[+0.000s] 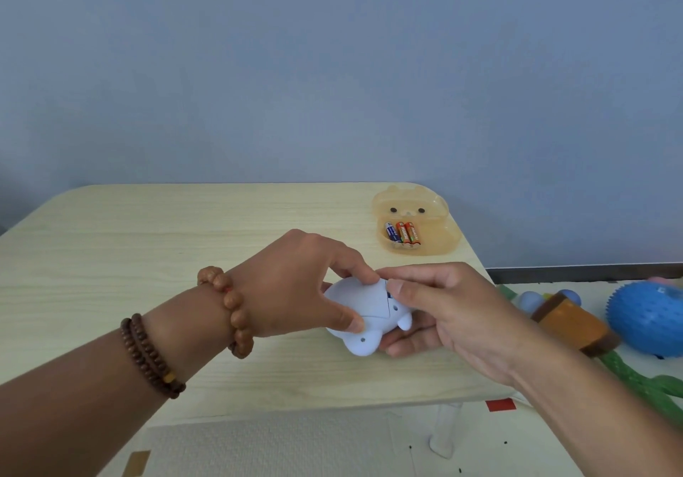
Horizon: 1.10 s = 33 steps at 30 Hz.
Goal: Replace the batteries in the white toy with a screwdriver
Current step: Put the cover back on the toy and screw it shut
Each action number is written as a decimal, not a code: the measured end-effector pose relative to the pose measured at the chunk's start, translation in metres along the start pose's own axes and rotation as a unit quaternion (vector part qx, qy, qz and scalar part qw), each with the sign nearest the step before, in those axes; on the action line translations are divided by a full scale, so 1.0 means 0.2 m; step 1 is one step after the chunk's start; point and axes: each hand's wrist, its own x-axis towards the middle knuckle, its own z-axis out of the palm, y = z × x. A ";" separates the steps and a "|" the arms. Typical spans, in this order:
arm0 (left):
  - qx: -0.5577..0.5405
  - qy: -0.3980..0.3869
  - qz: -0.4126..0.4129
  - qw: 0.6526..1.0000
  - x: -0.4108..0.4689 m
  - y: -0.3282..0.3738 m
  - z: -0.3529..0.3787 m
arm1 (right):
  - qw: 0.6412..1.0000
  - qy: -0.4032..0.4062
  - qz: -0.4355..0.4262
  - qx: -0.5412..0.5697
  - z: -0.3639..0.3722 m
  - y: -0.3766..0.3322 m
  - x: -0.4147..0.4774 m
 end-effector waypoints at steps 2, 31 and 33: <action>0.003 0.006 0.004 1.000 0.00 0.00 0.00 | 1.000 0.005 -0.005 -0.006 0.00 0.00 0.00; 0.062 0.036 0.024 0.997 -0.01 0.00 0.05 | 0.860 0.246 -0.206 -0.396 -0.19 -0.01 -0.20; 0.068 0.032 0.025 0.997 -0.01 0.00 0.06 | 0.848 0.217 -0.269 -0.402 -0.14 -0.05 -0.19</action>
